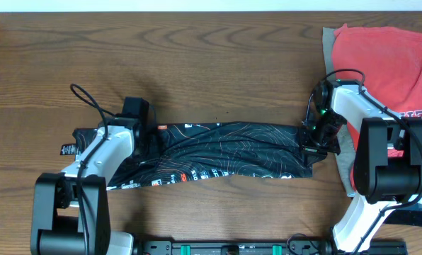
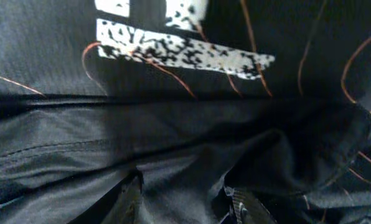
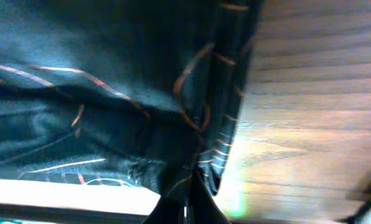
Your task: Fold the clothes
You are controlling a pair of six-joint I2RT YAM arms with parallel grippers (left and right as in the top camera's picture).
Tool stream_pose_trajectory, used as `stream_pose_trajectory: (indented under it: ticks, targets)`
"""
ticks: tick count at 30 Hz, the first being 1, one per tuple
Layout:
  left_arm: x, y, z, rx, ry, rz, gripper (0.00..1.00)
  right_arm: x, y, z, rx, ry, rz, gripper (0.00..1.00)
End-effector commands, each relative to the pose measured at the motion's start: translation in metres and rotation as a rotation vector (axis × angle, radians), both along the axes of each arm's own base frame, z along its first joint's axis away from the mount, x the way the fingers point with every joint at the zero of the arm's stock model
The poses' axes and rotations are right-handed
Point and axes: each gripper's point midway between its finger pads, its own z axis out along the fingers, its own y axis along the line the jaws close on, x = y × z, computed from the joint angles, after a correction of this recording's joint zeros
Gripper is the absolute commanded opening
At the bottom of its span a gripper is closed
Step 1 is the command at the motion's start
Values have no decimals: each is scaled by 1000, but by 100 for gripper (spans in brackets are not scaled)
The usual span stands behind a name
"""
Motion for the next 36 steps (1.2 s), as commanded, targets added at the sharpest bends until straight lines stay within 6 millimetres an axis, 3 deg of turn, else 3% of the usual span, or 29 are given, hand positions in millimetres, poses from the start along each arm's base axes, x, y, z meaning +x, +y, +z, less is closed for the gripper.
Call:
stream_pose_trajectory:
  ticks: [1, 5, 7, 11, 16, 19, 25, 32, 36]
  targets:
    - [-16, 15, -16, 36, 50, 48, 50, 0, -22, -1, -140, -3, -4, 1]
    - [-18, 29, -16, 35, 55, 107, 50, 2, -52, 1, -326, -13, -1, 1]
    - [-18, 34, -16, 34, 54, 130, 50, 1, -53, 1, -336, -13, -3, 1]
    - [-17, 41, -16, 28, 49, 158, 50, 3, -36, -2, -232, -17, 7, 7]
    - [-13, 39, -14, 21, 38, 153, 55, 1, 5, 0, 70, -27, 108, 17]
    - [-10, 39, -10, 21, 34, 139, 56, 4, 8, 5, 107, -48, 109, 19]
    - [2, 39, 16, 20, -13, 136, 62, 15, -4, 20, 98, -136, 76, 20]
    - [12, 35, 58, -11, -140, 126, 71, 19, -15, 25, 101, -171, 64, 41]
    - [14, 35, 71, -12, -188, 126, 76, 21, 3, 28, 216, -201, 136, 53]
